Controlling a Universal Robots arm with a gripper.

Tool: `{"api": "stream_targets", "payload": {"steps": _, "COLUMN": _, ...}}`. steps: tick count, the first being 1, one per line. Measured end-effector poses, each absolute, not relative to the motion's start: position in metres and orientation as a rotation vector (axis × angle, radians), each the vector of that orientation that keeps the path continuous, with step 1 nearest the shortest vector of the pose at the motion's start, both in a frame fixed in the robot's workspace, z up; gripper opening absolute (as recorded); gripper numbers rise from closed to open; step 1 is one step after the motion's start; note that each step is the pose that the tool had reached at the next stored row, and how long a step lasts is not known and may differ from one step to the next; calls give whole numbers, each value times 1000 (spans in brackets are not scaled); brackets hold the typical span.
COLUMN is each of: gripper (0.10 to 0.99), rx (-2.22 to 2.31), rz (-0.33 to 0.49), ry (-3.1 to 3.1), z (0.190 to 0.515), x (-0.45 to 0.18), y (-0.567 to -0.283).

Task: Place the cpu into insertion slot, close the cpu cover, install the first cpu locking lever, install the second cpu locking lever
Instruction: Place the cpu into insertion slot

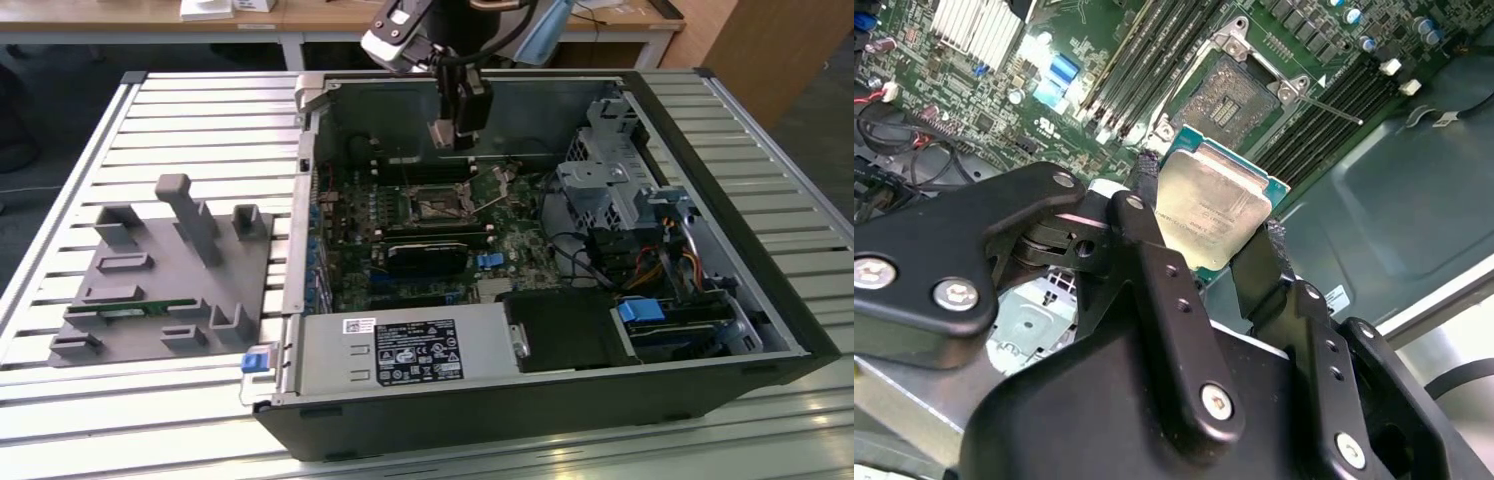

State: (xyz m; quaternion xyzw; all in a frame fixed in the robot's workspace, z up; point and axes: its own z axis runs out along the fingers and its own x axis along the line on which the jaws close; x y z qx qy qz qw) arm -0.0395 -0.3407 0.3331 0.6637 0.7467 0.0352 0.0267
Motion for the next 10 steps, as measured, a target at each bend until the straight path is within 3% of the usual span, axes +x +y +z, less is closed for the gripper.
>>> {"api": "stream_targets", "payload": {"steps": 10, "gripper": 541, "rx": 2050, "rz": 109, "ry": 2306, "z": 323, "x": -40, "y": -341}}
